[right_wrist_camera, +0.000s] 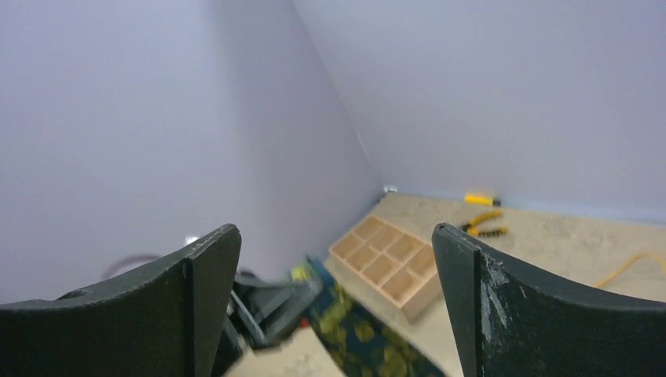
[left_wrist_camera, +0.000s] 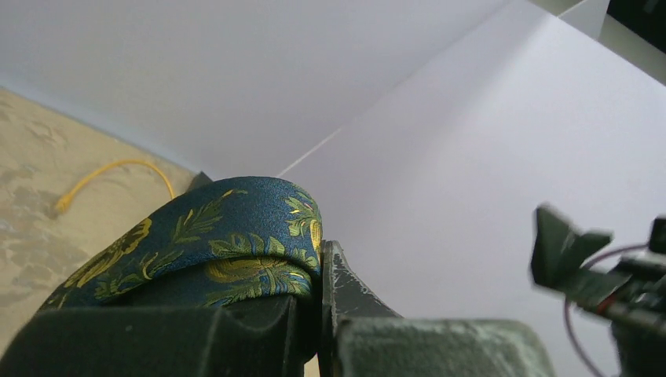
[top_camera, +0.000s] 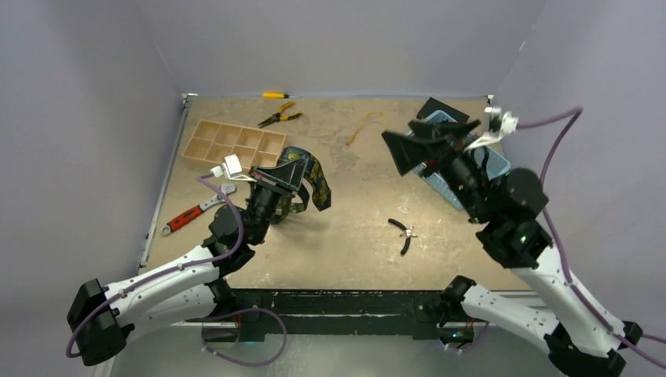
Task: Roll the ties
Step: Place the tie at the center of the board.
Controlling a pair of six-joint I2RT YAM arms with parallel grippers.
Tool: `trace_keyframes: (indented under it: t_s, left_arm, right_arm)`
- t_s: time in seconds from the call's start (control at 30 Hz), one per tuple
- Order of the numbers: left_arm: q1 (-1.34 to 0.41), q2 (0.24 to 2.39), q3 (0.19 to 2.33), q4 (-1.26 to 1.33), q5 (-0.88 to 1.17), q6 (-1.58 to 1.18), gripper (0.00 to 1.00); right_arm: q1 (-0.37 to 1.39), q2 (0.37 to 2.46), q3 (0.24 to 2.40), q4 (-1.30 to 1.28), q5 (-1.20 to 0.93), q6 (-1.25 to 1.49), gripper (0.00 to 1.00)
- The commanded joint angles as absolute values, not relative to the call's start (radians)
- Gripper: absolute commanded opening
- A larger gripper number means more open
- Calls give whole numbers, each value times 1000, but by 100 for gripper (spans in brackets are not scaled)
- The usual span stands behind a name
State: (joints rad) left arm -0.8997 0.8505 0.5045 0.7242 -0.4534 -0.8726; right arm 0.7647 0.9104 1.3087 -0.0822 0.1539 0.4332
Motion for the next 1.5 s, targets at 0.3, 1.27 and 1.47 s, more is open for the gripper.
trace_keyframes:
  t_s: [0.3, 1.27, 1.47]
  left_arm:
    - [-912, 1078, 569, 876, -455, -917, 0]
    - [-913, 1082, 208, 798, -695, -916, 0]
    - [-913, 1119, 131, 879, -680, -956, 0]
  right_arm:
    - [765, 680, 568, -112, 331, 794, 91]
    - [896, 1079, 390, 198, 212, 847, 72]
    - [956, 1289, 493, -6, 384, 874, 66]
